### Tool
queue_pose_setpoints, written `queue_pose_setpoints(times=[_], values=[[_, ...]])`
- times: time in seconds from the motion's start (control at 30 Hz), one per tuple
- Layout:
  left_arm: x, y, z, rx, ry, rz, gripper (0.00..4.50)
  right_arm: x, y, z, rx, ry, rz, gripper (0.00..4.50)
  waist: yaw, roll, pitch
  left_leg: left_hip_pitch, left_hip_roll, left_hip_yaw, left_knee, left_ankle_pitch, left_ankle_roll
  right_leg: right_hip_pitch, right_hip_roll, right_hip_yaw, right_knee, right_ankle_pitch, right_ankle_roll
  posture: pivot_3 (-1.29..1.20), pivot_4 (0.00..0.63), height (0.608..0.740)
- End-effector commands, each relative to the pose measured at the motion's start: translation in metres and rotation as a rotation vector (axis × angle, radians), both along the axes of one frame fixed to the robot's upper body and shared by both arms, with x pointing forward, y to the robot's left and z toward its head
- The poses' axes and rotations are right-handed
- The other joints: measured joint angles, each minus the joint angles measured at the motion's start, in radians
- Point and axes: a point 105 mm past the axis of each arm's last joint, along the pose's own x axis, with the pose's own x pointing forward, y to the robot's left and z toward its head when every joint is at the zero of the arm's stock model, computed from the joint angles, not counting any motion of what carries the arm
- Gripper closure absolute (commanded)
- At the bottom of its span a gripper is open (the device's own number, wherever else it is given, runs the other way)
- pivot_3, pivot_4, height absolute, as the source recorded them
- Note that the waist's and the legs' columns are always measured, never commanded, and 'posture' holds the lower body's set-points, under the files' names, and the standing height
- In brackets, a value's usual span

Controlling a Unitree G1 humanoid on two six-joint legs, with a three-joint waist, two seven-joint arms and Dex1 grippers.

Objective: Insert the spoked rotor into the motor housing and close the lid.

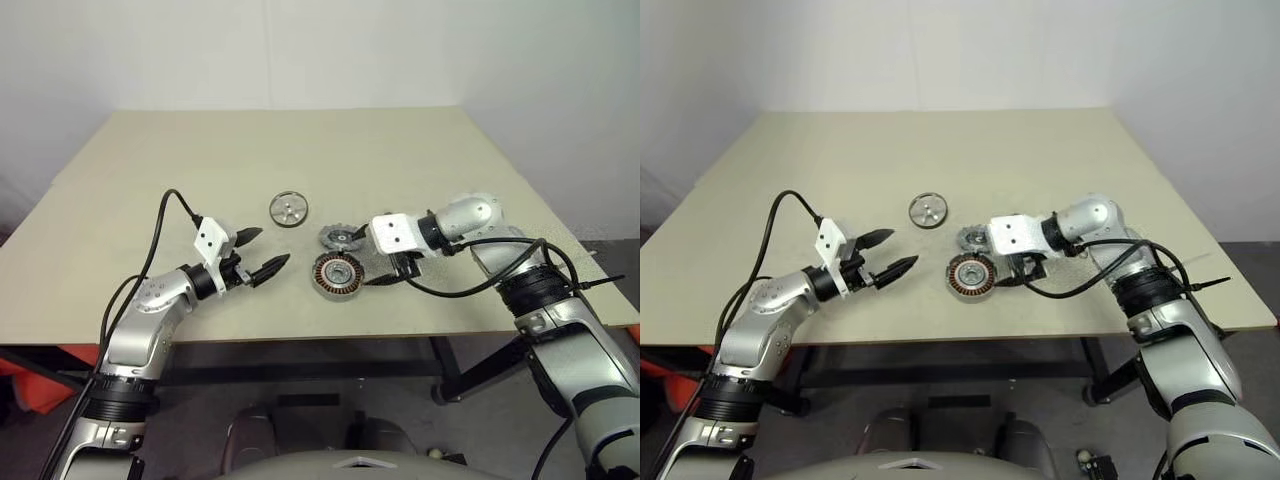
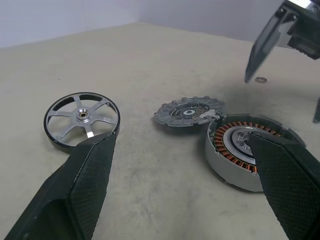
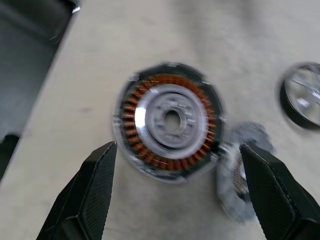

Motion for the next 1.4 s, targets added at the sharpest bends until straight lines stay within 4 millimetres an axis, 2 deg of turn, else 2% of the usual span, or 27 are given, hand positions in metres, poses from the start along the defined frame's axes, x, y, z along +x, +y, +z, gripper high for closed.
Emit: queue_pose_setpoints(times=[0.03,0.33,0.6,0.8,0.9,1.03,1.3,1.4], values=[[0.000,0.002,0.008,0.001,-0.043,0.005,0.02,-0.001,0.005,0.009,-0.047,-0.056,0.091,0.08,0.000,0.000,0.000,0.000,0.000,0.000,0.000,0.000,0.000,0.000,0.000,0.000,0.000,0.000,0.000,0.00,0.000,0.740],[0.000,0.003,0.005,-0.002,-0.043,0.012,0.02,-0.008,0.018,-0.007,-0.107,-0.028,0.191,0.08,-0.002,0.000,0.000,0.000,0.000,0.000,0.001,0.000,0.000,0.000,0.000,0.000,0.001,0.000,0.000,0.00,0.000,0.740],[0.000,0.005,0.002,-0.002,-0.045,0.018,0.02,0.001,0.016,-0.023,-0.149,0.005,0.154,0.08,-0.002,0.000,0.000,0.000,0.000,0.000,0.001,0.000,0.000,0.000,0.000,0.000,0.001,0.000,0.000,0.00,0.000,0.740],[0.000,0.002,0.000,-0.003,-0.047,0.018,0.02,0.004,0.014,-0.023,-0.161,0.002,0.151,0.08,-0.002,0.000,0.000,0.000,0.000,0.000,0.001,0.000,0.000,0.000,0.000,0.000,0.001,0.000,0.000,0.00,0.000,0.740],[0.000,0.003,0.001,-0.004,-0.050,0.021,0.00,0.002,0.015,-0.025,-0.173,0.010,0.173,0.66,-0.002,0.000,0.000,0.000,0.000,0.000,0.001,0.000,0.000,0.000,0.000,0.000,0.001,0.000,0.000,0.00,0.000,0.740],[0.001,0.004,0.002,-0.003,-0.052,0.027,0.00,0.000,0.017,-0.027,-0.177,0.007,0.191,1.99,0.000,0.000,0.000,0.000,0.000,0.000,0.001,0.000,0.000,0.000,0.000,0.000,0.001,0.000,0.000,0.00,0.000,0.740],[0.000,0.004,0.002,-0.003,-0.053,0.033,0.00,0.001,0.020,-0.029,-0.170,0.009,0.180,1.99,-0.002,0.000,0.000,0.000,0.000,0.000,0.001,0.000,0.001,0.000,0.000,0.000,0.001,0.000,0.000,0.00,0.000,0.740],[-0.001,0.005,0.002,-0.001,-0.055,0.034,0.00,0.003,0.021,-0.027,-0.161,0.003,0.165,2.52,-0.002,-0.001,-0.001,0.000,0.000,0.000,0.001,0.000,0.001,0.000,0.000,0.000,0.001,0.000,0.000,0.00,0.000,0.740]])
